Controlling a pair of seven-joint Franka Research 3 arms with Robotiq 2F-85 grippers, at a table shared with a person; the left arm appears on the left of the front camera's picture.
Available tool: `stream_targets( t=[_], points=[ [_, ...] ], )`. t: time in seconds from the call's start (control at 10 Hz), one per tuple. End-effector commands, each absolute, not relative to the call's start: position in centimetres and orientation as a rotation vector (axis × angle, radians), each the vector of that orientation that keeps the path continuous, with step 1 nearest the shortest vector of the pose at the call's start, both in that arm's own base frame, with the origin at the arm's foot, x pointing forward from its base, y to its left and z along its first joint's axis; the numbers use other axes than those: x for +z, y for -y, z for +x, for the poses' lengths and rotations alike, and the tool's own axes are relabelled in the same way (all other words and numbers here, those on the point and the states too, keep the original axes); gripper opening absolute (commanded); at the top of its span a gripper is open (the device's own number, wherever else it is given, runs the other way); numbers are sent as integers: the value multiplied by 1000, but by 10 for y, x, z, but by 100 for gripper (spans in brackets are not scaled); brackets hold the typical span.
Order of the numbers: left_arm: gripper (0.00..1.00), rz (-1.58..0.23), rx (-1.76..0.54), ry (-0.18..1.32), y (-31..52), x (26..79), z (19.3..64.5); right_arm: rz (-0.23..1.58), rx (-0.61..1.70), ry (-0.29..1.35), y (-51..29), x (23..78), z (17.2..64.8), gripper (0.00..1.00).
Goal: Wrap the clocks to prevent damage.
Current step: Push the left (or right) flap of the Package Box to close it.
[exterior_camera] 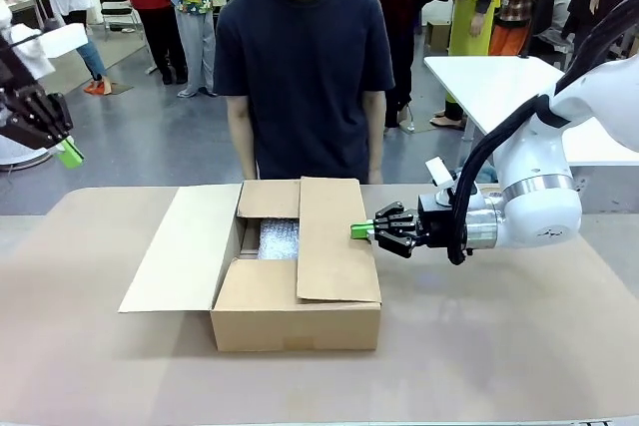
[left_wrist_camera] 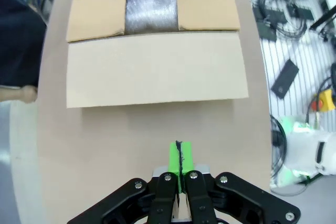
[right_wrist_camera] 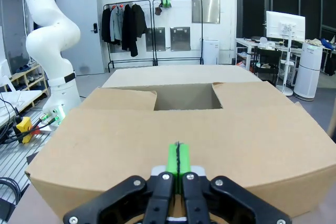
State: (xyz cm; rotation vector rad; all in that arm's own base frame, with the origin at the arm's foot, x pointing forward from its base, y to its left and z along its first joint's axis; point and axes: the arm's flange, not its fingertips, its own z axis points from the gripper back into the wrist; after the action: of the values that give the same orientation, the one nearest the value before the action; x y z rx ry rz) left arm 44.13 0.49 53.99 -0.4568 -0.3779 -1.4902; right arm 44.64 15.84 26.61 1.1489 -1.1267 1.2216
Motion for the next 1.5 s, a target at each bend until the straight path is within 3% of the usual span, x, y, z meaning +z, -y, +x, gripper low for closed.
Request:
stream_targets(
  t=[0.0,0.3,1.2,1.4],
  points=[
    [0,-627,-1489,511,-40,490,471,1146,1211,1128,-160,263,444,1],
    [0,-707,-1357,527,-62,408,486,1146,1211,1128,-160,263,444,1],
    [0,-700,-1375,529,-73,411,478,1146,1211,1128,-160,263,444,1],
    [0,-781,-1392,687,-70,378,477,1146,1211,1128,-160,263,444,1]
  ],
)
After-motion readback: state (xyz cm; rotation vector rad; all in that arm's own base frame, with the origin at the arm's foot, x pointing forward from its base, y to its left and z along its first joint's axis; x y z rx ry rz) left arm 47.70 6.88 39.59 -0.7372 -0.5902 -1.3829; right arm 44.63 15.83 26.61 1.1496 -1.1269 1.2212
